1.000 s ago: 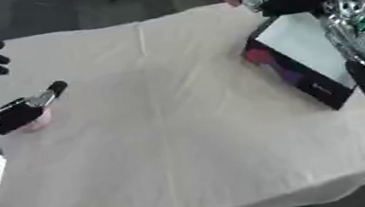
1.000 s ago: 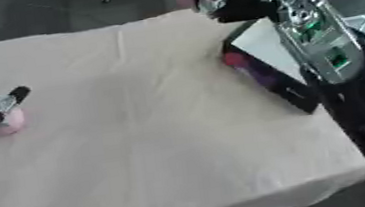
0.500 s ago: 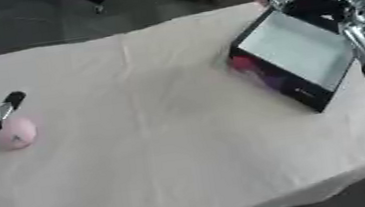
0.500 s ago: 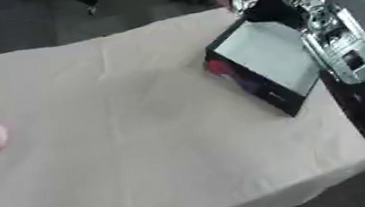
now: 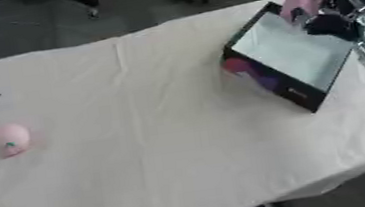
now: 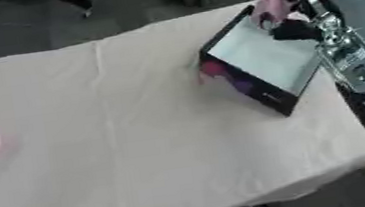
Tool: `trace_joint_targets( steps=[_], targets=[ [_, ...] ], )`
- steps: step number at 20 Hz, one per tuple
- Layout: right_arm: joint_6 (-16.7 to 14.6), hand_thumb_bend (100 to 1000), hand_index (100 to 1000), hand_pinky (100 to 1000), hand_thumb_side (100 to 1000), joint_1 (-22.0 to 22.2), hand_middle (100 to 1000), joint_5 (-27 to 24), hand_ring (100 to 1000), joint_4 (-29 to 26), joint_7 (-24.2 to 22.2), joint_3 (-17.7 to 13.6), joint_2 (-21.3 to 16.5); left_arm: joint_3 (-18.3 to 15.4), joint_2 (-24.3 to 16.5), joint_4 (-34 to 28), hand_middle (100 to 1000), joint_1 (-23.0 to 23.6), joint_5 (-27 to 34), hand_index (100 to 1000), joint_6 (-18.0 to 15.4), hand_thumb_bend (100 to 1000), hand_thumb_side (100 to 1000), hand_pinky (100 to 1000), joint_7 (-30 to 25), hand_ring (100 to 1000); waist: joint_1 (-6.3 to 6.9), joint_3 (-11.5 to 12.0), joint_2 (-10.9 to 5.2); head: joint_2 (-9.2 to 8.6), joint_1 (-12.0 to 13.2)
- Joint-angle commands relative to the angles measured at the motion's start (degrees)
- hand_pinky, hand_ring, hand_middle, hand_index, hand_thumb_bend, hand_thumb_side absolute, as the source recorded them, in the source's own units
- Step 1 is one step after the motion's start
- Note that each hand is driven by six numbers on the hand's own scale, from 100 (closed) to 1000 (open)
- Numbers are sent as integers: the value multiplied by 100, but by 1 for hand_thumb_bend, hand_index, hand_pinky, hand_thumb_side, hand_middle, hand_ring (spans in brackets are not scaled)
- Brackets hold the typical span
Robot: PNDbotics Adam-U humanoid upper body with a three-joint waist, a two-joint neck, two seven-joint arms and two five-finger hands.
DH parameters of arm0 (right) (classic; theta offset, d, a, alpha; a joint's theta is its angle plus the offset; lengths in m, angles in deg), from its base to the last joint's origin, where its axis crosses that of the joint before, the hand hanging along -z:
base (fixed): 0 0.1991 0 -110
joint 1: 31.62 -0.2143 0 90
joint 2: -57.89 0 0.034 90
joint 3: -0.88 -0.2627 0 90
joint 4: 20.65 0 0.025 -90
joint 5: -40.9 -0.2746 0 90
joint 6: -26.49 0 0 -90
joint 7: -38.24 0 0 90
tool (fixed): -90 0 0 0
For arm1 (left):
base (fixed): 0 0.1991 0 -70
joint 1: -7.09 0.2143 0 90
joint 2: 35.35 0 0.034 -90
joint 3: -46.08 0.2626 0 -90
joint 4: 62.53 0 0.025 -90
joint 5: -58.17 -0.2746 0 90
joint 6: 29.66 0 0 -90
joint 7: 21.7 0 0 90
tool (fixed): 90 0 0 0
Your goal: Pick up the objects with one hand, pass them to the other hand, and then place them into the box on the other side of the table.
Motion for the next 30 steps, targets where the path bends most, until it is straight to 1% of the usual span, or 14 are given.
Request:
trace_joint_targets(
  steps=[1,5,6,7,8,9,10,13,16,19,26,27,29,30],
  targets=[
    [-73,100,598,964,100,-35,541,176,766,146,-28,-75,-259,-82,-204,-111,571,-57,19,801,-4,751,357,741,50,556,0,9,-93,-17,-16],
    [-232,100,687,964,100,4,632,364,815,315,-276,-52,-249,-109,-196,-121,571,-60,34,802,1,746,360,741,79,556,-3,25,-90,9,27],
    [-276,100,731,965,100,5,691,417,842,346,-350,-55,-248,-112,-194,-121,571,-58,37,802,2,743,361,742,84,556,-4,27,-89,16,37],
    [-313,100,760,967,100,2,726,485,862,377,-410,-58,-248,-115,-190,-121,571,-54,38,802,3,744,364,742,89,556,-5,28,-89,23,43],
    [-339,100,828,973,100,-4,798,568,909,413,-454,-64,-248,-119,-184,-123,571,-49,40,802,5,744,368,742,94,556,-5,30,-88,30,48],
    [-355,100,865,978,100,-13,837,666,936,449,-477,-76,-247,-122,-180,-125,571,-44,42,802,5,745,370,741,99,556,-6,31,-88,34,52],
    [-360,132,909,986,100,-21,884,779,967,485,-481,-89,-247,-125,-176,-127,571,-41,44,802,6,744,374,741,103,556,-7,33,-87,36,58],
    [-320,168,953,1000,100,-30,939,1142,1000,584,-449,-124,-244,-132,-175,-129,571,-36,44,802,11,746,382,742,113,556,-10,41,-86,50,75],
    [-246,176,974,1000,100,-19,961,1385,1000,634,-369,-166,-221,-151,-175,-131,571,-37,44,802,22,746,384,742,128,556,-11,49,-87,68,100],
    [-189,184,987,1000,100,-17,972,1502,1000,630,-262,-189,-203,-158,-173,-133,571,-40,42,802,31,745,385,742,135,556,-12,55,-92,78,119],
    [-187,204,1000,1000,100,-27,978,1521,1000,582,-187,-192,-189,-159,-140,-132,556,-23,51,802,43,741,385,747,138,555,-21,60,-96,48,183],
    [-187,187,999,1000,100,-30,973,1517,1000,576,-185,-190,-186,-160,-136,-134,556,-25,52,802,43,740,383,748,138,555,-21,61,-97,34,202],
    [-185,100,1000,1000,100,-39,970,1430,1000,531,-148,-217,-157,-170,-141,-139,556,-34,48,802,46,739,383,750,143,556,-19,63,-104,8,249],
    [-190,100,1000,1000,125,-39,976,1328,1000,485,-114,-234,-141,-178,-151,-143,556,-39,45,801,51,738,382,751,146,556,-17,65,-108,3,279]
  ],
)
